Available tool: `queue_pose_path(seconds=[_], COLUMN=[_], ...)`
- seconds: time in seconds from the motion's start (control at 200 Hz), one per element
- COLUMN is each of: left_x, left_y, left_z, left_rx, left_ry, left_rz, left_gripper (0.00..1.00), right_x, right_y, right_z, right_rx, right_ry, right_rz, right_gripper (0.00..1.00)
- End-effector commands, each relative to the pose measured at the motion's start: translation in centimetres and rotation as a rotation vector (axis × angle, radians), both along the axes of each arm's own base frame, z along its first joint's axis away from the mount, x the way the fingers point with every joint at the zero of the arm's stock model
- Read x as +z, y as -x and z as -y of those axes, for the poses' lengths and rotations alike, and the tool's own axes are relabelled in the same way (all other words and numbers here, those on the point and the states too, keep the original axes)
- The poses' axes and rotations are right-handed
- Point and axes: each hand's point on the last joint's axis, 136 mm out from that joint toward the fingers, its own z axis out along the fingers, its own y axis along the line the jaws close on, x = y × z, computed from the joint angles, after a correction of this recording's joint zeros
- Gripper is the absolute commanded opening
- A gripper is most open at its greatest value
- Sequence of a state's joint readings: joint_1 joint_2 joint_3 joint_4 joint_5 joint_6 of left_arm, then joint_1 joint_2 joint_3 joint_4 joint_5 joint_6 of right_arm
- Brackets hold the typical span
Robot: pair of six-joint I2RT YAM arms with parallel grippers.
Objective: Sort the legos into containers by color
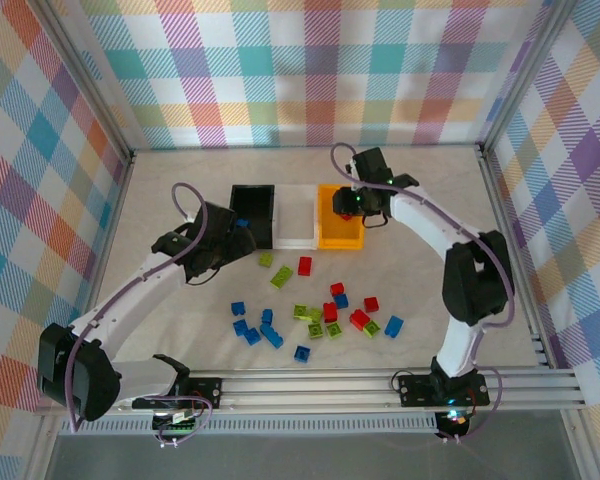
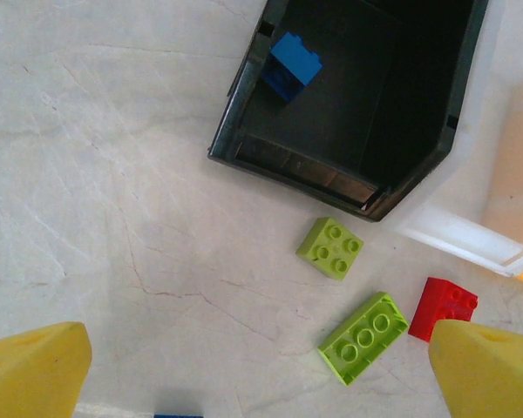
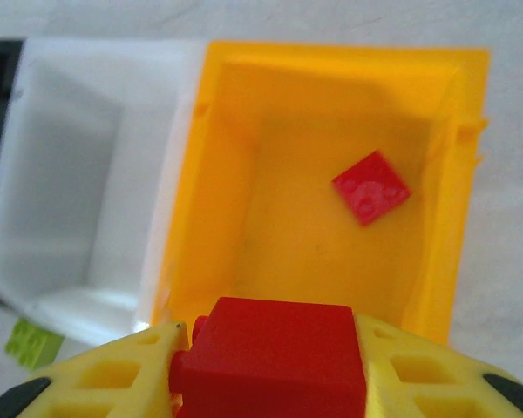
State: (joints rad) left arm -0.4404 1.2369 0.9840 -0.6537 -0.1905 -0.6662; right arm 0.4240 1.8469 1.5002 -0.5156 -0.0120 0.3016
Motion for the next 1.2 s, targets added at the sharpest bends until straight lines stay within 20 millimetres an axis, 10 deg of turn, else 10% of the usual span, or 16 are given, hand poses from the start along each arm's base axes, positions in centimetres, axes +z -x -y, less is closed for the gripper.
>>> queue_pose_path(seconds=[0.0,0.39,0.725,0.87,1.195], left_x=[-0.2,0.1,-0.1,-2.2,-8.9], left_y=[1.3,1.5,2.6,4.3,9.2], left_z=[-0.8,-0.8,-1.4,-1.3,0.8], left_rx=[0.007,-0.003,0.009,-0.023,-0.099], left_ry=[0.004,0.012,-0.003,-0.017,-0.032], left_rz=[-0.024,-0.023,-0.059,-0.155,-0.315], left_gripper=[0.99,1.0,1.0,0.92,0.81], right_x=[-3.1,-4.3,1.9,3.6,0.4], right_y=[-0.9,-3.1,-2.8,-0.9,4.4], right_z=[-0.2,1.5,-1.5,-2.4,-3.2], right_rx=[0.023,-0.013,0.067,0.098,0.134], right_ry=[0.007,0.048,-0.066,-0.087,-0.112], right_rz=[-0.085,-0.107,0.015,0.047,0.005], right_gripper=[0.38,0.46,0.62,0.63,0.62])
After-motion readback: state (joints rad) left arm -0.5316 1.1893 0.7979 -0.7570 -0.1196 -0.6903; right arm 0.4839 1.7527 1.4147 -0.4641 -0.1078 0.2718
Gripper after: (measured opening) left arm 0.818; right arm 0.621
